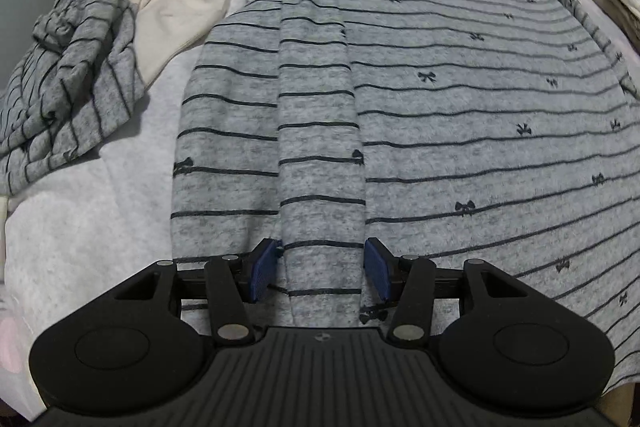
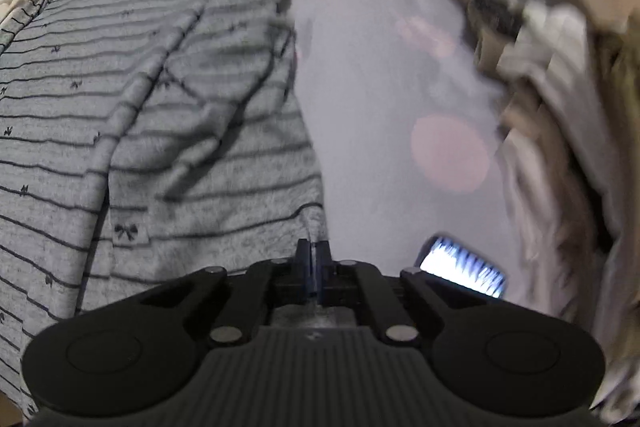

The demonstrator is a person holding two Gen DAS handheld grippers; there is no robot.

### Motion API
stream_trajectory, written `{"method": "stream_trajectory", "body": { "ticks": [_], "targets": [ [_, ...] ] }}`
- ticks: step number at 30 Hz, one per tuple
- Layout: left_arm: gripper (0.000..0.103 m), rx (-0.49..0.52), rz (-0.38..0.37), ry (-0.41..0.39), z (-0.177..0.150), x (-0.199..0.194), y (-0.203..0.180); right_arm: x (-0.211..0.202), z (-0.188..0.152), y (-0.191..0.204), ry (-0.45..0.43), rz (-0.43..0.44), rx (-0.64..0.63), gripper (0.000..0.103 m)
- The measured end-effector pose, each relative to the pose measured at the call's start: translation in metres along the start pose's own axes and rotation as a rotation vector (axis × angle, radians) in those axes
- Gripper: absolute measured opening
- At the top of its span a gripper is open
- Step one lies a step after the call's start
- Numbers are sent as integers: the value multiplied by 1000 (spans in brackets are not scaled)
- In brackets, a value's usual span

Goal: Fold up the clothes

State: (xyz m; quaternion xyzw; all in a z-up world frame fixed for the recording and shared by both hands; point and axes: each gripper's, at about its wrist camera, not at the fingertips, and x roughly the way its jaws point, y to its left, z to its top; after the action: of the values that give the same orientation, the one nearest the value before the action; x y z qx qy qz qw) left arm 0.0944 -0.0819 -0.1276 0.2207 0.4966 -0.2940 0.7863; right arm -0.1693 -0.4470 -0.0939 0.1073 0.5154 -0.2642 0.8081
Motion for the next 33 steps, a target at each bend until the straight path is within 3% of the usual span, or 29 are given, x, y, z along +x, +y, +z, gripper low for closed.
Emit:
{"method": "stream_trajectory", "body": {
  "ticks": [4, 9, 14, 17, 21, 23, 24, 25, 26, 29, 33],
  "targets": [
    [45, -22, -13, -8, 2, -2, 5, -28, 21, -24, -67, -84, 74, 3],
    [45, -30, -24, -7, 4, 0, 8, -55, 46, -70, -161, -270, 206, 3],
    [46, -24, -48, -9, 4, -2, 6, -53, 57, -94, -188, -493, 257, 2],
    [47, -1, -63, -2, 2, 0, 3, -46, 58, -92, -181, -543, 241, 2],
    [49, 33, -45, 20, -2, 7, -2, -39, 58, -76, -162, -534, 161, 4],
    [49, 35, -37, 29, -4, 10, -1, -44, 56, -67, -183, -506, 144, 13],
    [46, 31, -36, 30, -5, 11, 0, -48, 55, -61, -204, -495, 136, 18],
    [42, 25, -36, 30, -5, 12, 1, -52, 55, -53, -231, -484, 118, 29],
    [30, 20, -37, 29, -6, 12, 2, -56, 54, -45, -256, -474, 95, 34],
    [5, 2, -34, 20, -5, 9, 7, -58, 57, -18, -303, -451, 25, 34],
    [2, -74, -45, -42, 2, -14, 25, -54, 61, 4, -314, -396, -34, 34]
  ]
}}
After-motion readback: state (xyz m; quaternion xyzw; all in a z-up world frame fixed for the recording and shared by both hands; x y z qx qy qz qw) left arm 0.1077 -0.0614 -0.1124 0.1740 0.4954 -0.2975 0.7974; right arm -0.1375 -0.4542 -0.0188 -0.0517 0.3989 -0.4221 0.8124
